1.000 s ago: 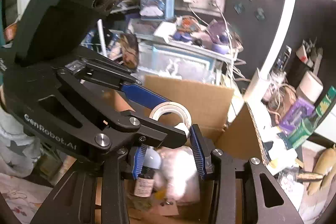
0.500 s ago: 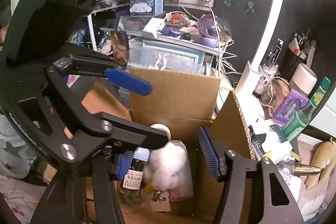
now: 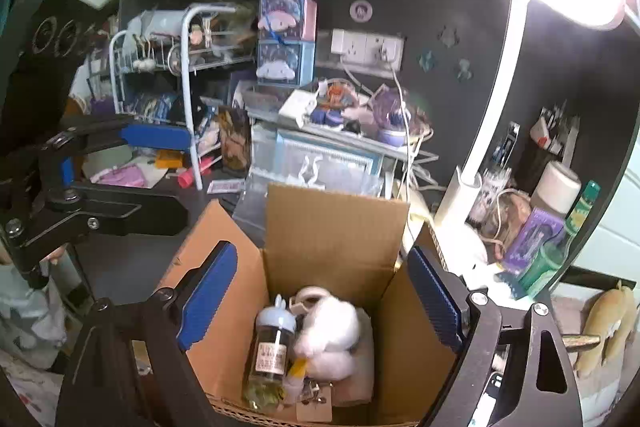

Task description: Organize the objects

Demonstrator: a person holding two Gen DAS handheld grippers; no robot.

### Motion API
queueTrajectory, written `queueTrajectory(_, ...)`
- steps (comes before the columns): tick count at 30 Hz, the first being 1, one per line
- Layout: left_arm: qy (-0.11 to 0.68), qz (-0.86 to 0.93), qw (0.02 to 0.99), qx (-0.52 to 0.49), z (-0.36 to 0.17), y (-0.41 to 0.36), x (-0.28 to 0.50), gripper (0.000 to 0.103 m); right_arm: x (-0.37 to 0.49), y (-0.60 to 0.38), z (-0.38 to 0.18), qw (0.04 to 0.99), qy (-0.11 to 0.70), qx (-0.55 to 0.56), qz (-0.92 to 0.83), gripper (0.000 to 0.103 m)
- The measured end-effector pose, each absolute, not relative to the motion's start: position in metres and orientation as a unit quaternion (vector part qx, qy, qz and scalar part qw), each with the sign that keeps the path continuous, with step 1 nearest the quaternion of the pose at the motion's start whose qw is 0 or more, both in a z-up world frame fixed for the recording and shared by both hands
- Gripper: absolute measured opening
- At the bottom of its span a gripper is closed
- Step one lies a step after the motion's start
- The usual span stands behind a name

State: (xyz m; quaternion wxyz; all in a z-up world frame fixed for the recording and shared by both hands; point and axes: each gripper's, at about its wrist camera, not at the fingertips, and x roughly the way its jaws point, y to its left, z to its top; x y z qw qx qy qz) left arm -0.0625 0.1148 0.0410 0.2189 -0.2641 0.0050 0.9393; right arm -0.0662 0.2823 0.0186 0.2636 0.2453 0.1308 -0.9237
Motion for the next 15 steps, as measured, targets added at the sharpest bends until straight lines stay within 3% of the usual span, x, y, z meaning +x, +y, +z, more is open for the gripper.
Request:
queueTrajectory(3, 0.012, 0.952, 0.186, -0.244, 0.04, 0.109, -0.049, 0.102, -0.063, 0.281, 0.02, 0.262, 0.128, 0.228, -0.929, 0.096)
queueTrajectory(10, 0.029, 0.975, 0.087, -0.2, 0.031, 0.099, -0.026, 0.102, -0.058, 0.283, 0.023, 0.265, 0.09, 0.199, -0.939, 0.103)
queueTrajectory(15, 0.014, 0.979, 0.058, -0.194, 0.023, 0.09, -0.021, 0.102, -0.053, 0.286, 0.022, 0.258, 0.071, 0.185, -0.946, 0.103)
